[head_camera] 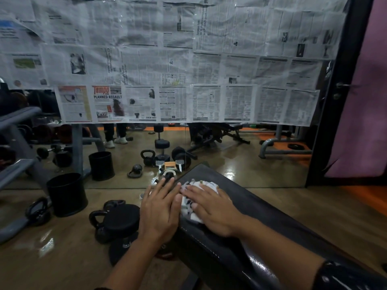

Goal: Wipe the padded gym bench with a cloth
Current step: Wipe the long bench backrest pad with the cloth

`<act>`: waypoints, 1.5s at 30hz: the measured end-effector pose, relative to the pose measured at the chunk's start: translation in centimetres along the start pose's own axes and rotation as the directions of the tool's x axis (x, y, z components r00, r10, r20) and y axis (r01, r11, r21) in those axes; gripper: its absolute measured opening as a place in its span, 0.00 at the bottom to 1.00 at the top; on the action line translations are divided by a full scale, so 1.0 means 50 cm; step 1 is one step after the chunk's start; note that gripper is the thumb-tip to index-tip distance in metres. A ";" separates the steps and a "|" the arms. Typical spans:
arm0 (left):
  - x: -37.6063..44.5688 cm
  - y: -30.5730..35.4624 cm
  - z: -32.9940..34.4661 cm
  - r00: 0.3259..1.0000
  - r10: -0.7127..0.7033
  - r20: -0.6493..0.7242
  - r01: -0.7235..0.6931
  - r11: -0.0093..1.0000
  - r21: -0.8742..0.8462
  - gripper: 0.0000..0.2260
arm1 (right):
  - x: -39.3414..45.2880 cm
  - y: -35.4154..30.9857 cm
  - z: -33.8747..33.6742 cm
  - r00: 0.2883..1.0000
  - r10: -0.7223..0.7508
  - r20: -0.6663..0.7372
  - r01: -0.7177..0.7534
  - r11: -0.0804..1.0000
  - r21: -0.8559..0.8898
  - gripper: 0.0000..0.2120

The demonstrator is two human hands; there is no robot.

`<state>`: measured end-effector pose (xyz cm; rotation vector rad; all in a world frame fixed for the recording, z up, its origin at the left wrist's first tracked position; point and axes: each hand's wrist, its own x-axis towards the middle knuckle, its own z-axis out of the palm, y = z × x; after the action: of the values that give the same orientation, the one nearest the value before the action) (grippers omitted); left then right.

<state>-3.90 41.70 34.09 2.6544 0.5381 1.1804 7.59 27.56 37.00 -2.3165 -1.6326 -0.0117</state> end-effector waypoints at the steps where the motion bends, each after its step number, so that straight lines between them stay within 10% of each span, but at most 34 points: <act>1: 0.005 -0.001 -0.005 0.998 0.031 0.059 -0.034 0.998 0.051 0.34 | 0.018 0.004 -0.007 0.998 0.057 0.018 -0.057 0.998 -0.002 0.23; 8: 0.071 0.031 -0.018 0.973 -0.011 0.230 0.025 0.998 -0.060 0.38 | 0.050 -0.063 0.009 1.000 0.002 0.025 -0.002 1.000 0.009 0.27; 16: 0.031 0.032 -0.008 0.988 -0.053 -0.145 0.032 0.989 -0.146 0.24 | 0.053 0.035 -0.004 0.990 0.137 -0.031 -0.135 0.990 0.049 0.22; 23: 0.002 -0.021 -0.001 0.969 0.232 0.080 -0.237 0.970 0.057 0.25 | 0.077 -0.009 0.010 0.996 0.076 -0.036 -0.076 0.997 0.016 0.23; 32: 0.000 -0.012 -0.010 0.971 0.206 0.125 -0.216 0.973 0.077 0.24 | 0.129 0.041 -0.016 0.971 0.237 0.032 -0.237 0.972 0.001 0.22; 40: 0.002 -0.013 -0.011 0.970 0.210 0.119 -0.217 0.975 0.049 0.25 | 0.046 0.038 -0.009 0.999 0.040 0.027 -0.041 0.998 0.038 0.22; 45: 0.000 -0.009 -0.010 0.973 0.205 0.108 -0.211 0.976 0.052 0.25 | 0.117 0.089 -0.022 0.959 0.284 0.020 -0.285 0.957 0.046 0.23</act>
<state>-4.37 42.14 34.30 2.8641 0.2894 1.0877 13.92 31.31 38.06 -2.4957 -1.2749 0.1055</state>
